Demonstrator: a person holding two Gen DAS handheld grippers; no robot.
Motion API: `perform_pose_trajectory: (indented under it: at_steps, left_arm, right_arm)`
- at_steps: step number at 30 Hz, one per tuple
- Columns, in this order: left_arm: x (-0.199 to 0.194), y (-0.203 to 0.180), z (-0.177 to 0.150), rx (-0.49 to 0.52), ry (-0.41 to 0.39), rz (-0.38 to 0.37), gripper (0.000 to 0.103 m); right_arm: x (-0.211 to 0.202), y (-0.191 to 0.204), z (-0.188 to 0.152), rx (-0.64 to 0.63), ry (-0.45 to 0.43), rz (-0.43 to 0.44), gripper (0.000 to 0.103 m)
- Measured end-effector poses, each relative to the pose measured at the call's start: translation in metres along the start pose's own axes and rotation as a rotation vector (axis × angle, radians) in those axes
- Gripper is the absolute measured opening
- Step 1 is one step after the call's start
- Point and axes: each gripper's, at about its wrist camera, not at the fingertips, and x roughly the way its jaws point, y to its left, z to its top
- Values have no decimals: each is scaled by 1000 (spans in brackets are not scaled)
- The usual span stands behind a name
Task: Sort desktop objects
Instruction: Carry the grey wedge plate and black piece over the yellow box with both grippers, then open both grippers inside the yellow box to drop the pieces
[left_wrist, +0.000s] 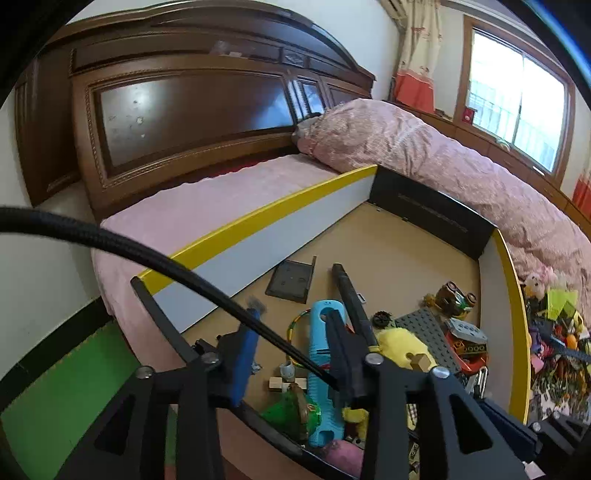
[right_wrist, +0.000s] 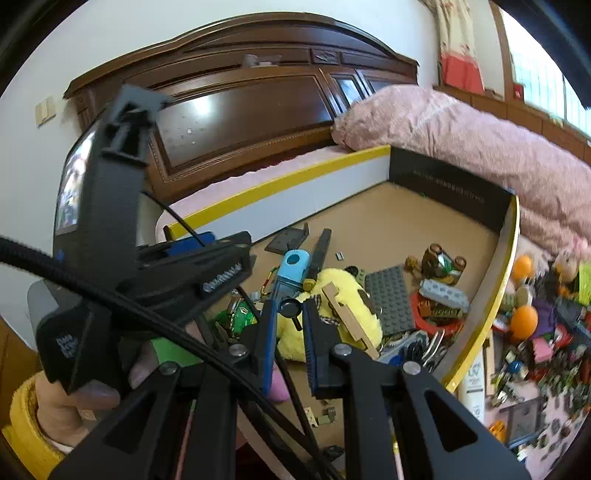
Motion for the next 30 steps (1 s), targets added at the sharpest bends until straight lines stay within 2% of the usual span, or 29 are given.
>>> perform_pose_trajectory:
  at_steps: [3,5,13,30]
  left_arm:
    - [0,4,0,-26,5,-3,40]
    - [-1,5,1,-36,6,-3,40]
    - [-14,-4,-2,-14,-14,-2,40]
    - [-60,-42,-12,56,-46,-73,42]
  right_arm:
    - [0,-5,-2,24,7,18,20]
    - [-3,-7,-3,33,-1,21,30]
    - [-19,-12,-10,73,-13,30,30]
    - [-79,-25,-19,140,-85,9,30]
